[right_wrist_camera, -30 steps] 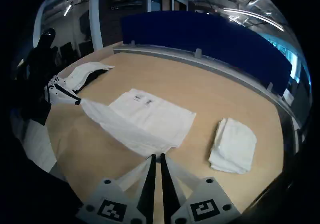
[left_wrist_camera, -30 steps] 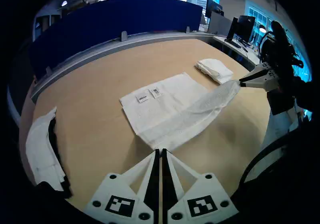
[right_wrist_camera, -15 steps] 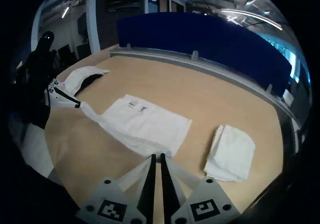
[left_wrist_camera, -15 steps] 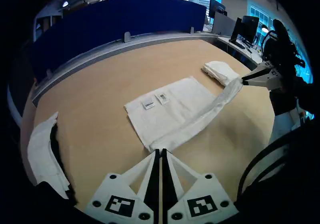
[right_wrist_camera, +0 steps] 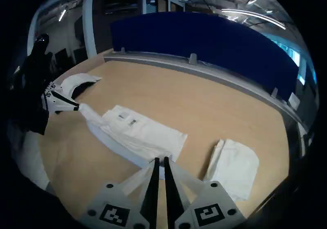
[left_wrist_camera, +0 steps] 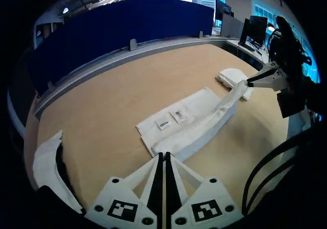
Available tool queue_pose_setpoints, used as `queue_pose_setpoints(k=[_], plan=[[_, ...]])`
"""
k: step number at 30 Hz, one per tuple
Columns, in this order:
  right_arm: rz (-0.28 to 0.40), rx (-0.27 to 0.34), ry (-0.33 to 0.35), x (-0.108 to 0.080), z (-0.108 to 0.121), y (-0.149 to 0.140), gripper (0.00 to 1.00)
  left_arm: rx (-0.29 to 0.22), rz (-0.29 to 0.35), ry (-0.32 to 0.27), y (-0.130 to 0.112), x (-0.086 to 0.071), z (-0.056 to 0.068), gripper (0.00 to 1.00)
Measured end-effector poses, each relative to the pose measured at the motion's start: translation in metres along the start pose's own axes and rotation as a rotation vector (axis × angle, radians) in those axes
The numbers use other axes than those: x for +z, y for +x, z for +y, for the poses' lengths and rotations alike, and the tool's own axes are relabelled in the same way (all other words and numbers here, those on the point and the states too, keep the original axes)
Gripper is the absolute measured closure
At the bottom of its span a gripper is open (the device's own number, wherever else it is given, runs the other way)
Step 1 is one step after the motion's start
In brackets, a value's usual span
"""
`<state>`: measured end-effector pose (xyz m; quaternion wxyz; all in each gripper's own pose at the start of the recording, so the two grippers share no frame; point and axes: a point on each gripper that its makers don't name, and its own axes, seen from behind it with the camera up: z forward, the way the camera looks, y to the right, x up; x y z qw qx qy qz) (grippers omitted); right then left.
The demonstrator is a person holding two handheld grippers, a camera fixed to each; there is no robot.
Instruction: Fold towel
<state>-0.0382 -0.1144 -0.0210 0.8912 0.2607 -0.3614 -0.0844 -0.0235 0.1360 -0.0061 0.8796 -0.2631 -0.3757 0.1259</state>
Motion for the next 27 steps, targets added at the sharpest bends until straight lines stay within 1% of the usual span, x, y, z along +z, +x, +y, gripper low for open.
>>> queue_pose_setpoints(k=[3,9,12,15,18,22,24,27], plan=[[0.0,0.0,-0.004,0.01,0.006,0.004,0.92,0.016,0.003,0.012,0.005,0.01,-0.007,0.96],[-0.014,0.003,-0.012,0.031,0.017,0.007,0.92,0.011,0.004,0.02,0.012,0.031,-0.019,0.96],[-0.027,0.008,-0.012,0.043,0.022,0.005,0.92,0.018,0.002,0.027,0.014,0.041,-0.024,0.96],[-0.05,0.018,-0.008,0.055,0.025,0.0,0.92,0.027,-0.019,0.029,0.009,0.053,-0.028,0.96],[-0.07,0.027,-0.006,0.064,0.027,-0.007,0.92,0.033,-0.029,0.026,0.004,0.066,-0.029,0.96],[-0.091,0.038,-0.004,0.072,0.029,-0.015,0.92,0.037,-0.046,0.024,-0.002,0.079,-0.03,0.96],[-0.101,0.043,-0.002,0.076,0.029,-0.019,0.92,0.038,-0.059,0.022,-0.006,0.084,-0.031,0.96],[-0.106,0.045,-0.002,0.08,0.03,-0.02,0.92,0.045,-0.069,0.025,-0.009,0.086,-0.032,0.96]])
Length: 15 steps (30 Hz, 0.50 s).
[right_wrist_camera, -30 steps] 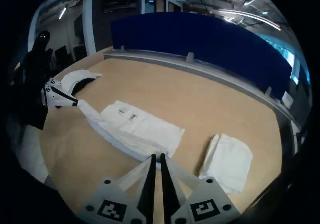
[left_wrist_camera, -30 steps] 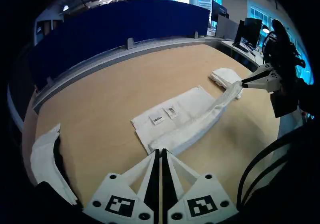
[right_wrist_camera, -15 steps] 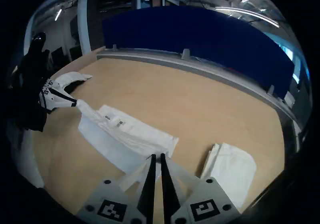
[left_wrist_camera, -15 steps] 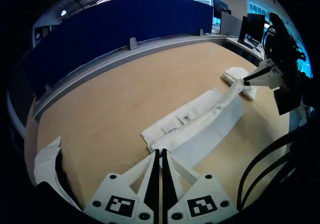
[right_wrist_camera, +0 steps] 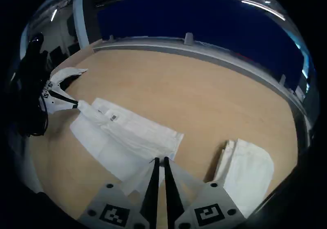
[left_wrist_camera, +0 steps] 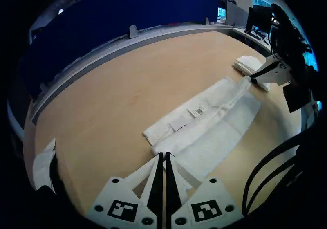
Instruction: Fold towel
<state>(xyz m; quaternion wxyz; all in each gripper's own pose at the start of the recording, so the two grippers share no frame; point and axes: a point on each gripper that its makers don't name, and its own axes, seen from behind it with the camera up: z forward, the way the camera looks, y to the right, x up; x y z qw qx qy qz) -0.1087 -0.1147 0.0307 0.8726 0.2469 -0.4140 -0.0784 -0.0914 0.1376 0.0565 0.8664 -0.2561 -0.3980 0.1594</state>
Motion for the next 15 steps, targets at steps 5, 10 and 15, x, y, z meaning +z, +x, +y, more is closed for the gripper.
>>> queue_pose_setpoints(k=[5,10,15], plan=[[-0.008,0.002,-0.004,0.004,0.002,-0.001,0.92,0.0,0.001,0.003,0.001,0.002,-0.001,0.96],[-0.014,0.011,-0.007,0.009,0.004,-0.003,0.91,-0.001,-0.009,0.001,0.0,0.005,-0.001,0.96],[-0.023,0.012,-0.02,0.015,0.007,-0.004,0.78,0.005,-0.013,0.01,0.0,0.009,-0.003,0.94]])
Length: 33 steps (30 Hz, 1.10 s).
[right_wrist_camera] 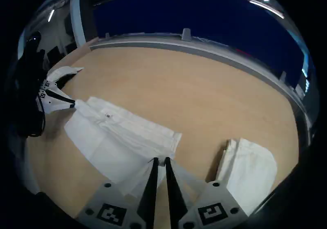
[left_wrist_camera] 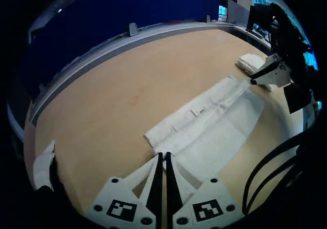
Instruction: Fold towel
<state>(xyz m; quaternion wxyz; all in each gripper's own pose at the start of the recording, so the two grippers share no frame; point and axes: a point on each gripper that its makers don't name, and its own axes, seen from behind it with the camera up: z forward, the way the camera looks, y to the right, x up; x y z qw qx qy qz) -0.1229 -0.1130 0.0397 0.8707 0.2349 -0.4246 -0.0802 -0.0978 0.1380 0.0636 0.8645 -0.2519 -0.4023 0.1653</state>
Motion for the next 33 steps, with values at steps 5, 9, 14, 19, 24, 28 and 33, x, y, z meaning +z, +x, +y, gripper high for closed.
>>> queue_pose_setpoints(k=[5,9,14,19,24,28,33], plan=[[-0.008,-0.015,-0.014,0.006,0.003,-0.001,0.65,0.007,0.003,0.014,0.003,0.006,-0.003,0.84],[0.002,-0.016,-0.031,0.01,0.006,0.003,0.54,0.013,0.002,0.016,0.004,0.01,-0.003,0.69],[0.02,-0.015,-0.048,0.013,0.01,0.01,0.25,0.014,0.015,0.008,0.009,0.012,-0.002,0.34],[0.043,-0.016,-0.079,0.012,0.018,0.016,0.01,0.023,0.019,0.018,0.011,0.012,-0.005,0.22],[0.06,-0.016,-0.088,0.01,0.022,0.022,0.0,0.028,0.023,0.022,0.012,0.009,-0.007,0.22],[0.061,-0.017,-0.084,0.009,0.022,0.022,0.0,0.019,0.026,0.024,0.014,0.01,-0.006,0.22],[0.058,-0.022,-0.08,0.008,0.021,0.02,0.0,0.015,0.028,0.024,0.015,0.01,-0.005,0.22]])
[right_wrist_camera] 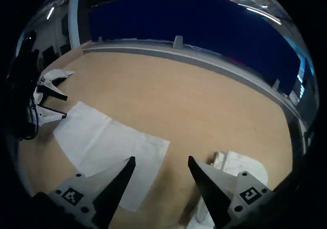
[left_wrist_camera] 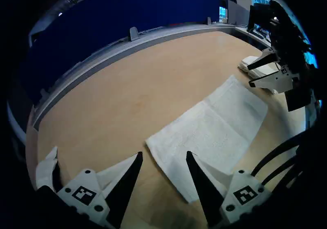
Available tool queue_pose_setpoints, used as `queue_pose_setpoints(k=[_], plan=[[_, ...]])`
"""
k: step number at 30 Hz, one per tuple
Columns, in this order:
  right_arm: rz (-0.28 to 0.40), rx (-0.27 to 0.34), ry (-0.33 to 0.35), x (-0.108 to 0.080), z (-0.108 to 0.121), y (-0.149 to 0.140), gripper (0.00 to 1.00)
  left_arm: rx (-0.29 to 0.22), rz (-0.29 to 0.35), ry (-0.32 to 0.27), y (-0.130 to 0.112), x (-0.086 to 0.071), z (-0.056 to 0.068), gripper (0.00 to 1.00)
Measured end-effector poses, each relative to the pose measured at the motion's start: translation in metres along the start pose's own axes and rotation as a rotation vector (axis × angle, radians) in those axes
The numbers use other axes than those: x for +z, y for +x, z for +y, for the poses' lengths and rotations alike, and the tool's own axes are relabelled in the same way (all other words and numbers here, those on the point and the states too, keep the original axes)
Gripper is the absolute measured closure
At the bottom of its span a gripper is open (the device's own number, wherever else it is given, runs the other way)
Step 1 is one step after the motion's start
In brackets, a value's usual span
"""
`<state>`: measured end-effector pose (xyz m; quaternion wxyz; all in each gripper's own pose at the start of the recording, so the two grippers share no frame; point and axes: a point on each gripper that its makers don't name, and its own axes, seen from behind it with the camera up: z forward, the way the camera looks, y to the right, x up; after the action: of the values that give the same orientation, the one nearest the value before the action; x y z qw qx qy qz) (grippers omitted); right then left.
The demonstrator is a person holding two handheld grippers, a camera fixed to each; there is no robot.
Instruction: Fold towel
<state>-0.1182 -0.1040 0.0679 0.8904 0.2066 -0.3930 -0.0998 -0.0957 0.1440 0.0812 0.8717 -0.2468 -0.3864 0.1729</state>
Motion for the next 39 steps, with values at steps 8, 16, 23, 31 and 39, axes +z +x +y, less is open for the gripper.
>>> queue_pose_setpoints(k=[8,16,23,31,39], plan=[[-0.008,0.0,0.014,-0.006,-0.005,-0.007,0.0,-0.014,0.002,0.015,-0.004,-0.01,0.001,0.22],[-0.015,0.007,0.03,-0.02,-0.015,-0.02,0.0,-0.089,0.015,0.056,-0.018,-0.033,-0.001,0.22],[-0.017,0.009,0.049,-0.035,-0.025,-0.03,0.0,-0.193,0.019,0.106,-0.044,-0.06,-0.001,0.22],[-0.029,-0.032,0.08,-0.048,-0.032,-0.04,0.0,-0.326,0.017,0.195,-0.084,-0.099,-0.003,0.22],[-0.044,-0.08,0.113,-0.055,-0.036,-0.044,0.0,-0.404,0.011,0.252,-0.117,-0.131,-0.003,0.22]])
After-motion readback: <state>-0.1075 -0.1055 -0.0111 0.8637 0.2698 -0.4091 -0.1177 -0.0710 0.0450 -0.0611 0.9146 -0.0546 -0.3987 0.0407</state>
